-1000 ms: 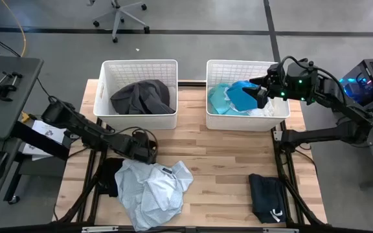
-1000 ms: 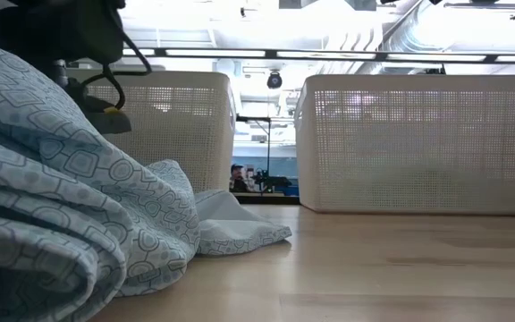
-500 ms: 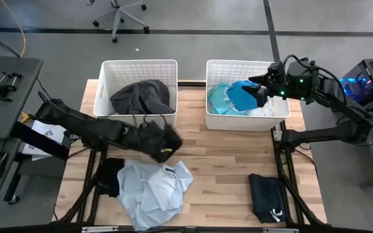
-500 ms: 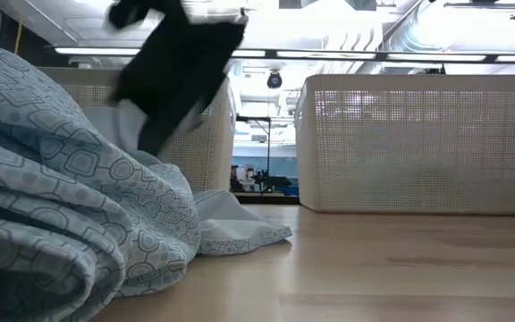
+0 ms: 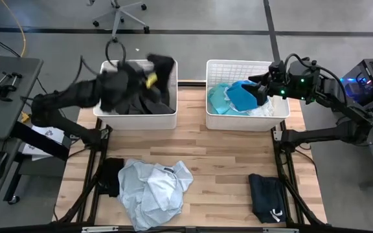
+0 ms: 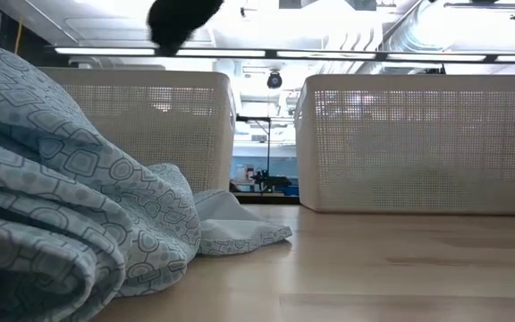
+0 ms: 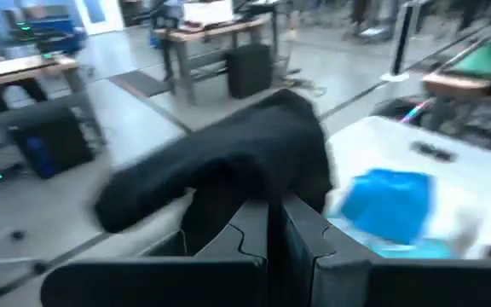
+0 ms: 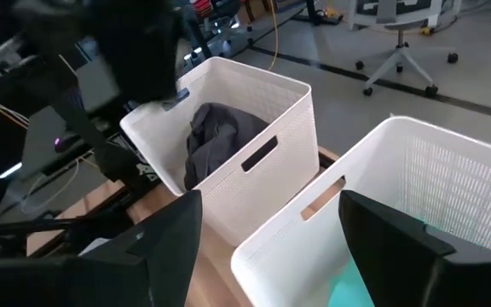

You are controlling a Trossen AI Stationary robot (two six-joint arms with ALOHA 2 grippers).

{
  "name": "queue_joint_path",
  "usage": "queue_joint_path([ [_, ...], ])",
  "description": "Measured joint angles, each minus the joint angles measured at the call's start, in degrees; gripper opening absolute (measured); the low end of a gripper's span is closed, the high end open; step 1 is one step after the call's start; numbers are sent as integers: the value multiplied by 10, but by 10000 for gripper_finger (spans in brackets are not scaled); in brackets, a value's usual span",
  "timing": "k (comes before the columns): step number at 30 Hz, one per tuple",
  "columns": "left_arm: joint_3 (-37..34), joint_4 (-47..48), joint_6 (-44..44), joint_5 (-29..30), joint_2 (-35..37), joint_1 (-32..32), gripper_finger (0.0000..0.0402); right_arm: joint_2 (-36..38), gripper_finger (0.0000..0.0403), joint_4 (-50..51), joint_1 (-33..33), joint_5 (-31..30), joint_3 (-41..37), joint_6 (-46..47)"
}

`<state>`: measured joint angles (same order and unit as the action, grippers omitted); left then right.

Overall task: Sort clothes
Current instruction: Put the black boxer into the left white bin

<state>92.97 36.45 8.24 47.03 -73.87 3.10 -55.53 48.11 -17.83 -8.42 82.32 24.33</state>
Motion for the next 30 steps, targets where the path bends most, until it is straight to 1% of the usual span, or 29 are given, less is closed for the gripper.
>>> queue_joint_path([
  [3,2,54,2,-75,-2,82,1,0,263,8,0,5,0,19],
  [7,-4,203,68,-199,-27,186,1,0,263,26,0,6,0,48],
  [10,-42,273,79,-276,-49,244,1,0,263,36,5,4,0,62],
  [12,-85,277,61,-314,-63,271,1,0,263,35,12,-6,0,68],
  [14,-139,255,39,-329,-79,293,1,0,263,36,21,-17,0,74],
  [18,-251,178,17,-331,-120,339,1,-7,263,35,39,-38,0,89],
  [22,-335,94,16,-343,-177,390,1,-24,263,37,61,-52,0,103],
  [24,-353,70,15,-345,-204,411,1,-38,263,37,72,-55,0,112],
  [26,-354,67,18,-345,-222,425,7,-53,263,38,85,-55,0,115],
  [30,-337,82,8,-360,-216,435,37,-78,263,45,109,-55,0,117],
])
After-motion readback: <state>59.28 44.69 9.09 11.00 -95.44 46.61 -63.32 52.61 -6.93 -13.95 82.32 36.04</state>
